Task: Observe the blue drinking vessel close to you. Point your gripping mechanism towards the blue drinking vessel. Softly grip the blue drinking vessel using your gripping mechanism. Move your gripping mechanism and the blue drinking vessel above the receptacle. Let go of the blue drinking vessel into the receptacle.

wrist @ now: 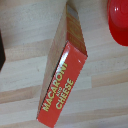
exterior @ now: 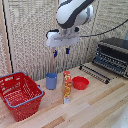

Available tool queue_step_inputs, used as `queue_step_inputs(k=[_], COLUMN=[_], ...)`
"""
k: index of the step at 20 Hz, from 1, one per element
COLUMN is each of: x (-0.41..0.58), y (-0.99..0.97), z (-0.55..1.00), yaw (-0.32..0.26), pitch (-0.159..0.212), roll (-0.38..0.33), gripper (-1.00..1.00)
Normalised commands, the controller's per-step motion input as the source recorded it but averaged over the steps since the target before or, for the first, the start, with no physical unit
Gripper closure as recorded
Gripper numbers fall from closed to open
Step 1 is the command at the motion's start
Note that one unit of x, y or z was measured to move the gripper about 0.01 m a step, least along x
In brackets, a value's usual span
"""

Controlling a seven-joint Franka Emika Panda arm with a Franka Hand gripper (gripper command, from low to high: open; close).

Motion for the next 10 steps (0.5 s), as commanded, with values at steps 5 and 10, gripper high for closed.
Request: queue_step_inputs(k=[5, 10], x=[0.614, 0.509], y=[-0.21, -0.32], z=[-0.27, -0.33], yaw=[0.090, 0.105], pitch=[0.003, 0.000], roll=[0.046, 0.061], gripper=[-1.00, -1.00])
